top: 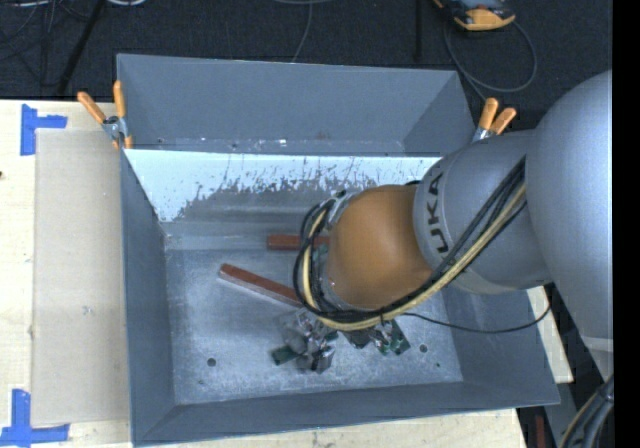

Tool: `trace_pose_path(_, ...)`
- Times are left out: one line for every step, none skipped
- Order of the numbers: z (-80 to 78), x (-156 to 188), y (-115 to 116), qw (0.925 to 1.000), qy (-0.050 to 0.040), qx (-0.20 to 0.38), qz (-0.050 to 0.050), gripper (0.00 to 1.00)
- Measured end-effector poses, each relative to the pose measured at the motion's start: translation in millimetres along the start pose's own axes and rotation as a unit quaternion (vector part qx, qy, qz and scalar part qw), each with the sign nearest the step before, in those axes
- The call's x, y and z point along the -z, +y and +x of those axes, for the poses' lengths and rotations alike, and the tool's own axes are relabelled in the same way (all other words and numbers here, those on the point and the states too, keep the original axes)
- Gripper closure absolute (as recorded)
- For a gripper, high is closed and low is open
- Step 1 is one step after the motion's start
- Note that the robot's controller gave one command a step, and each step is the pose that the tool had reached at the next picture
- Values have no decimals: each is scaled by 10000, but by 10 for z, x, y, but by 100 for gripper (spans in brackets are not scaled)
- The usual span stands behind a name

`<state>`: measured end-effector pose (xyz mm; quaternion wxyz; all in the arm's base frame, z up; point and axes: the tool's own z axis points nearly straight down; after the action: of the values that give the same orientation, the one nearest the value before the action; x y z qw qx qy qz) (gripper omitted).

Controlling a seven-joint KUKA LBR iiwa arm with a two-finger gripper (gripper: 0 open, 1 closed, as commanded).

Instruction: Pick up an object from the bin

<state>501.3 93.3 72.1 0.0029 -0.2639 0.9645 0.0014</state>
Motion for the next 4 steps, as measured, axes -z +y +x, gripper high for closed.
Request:
trace_pose_path(48, 1235, 187, 9945, 1, 1047, 11, 100)
trace_pose_path(61, 1205, 186, 9946, 30, 1035, -3, 0)
trace_pose_path(-71, -72, 98, 9976, 67, 688, -15, 0)
trace_pose_path(-82, -30, 95, 9976, 43, 693, -2, 100)
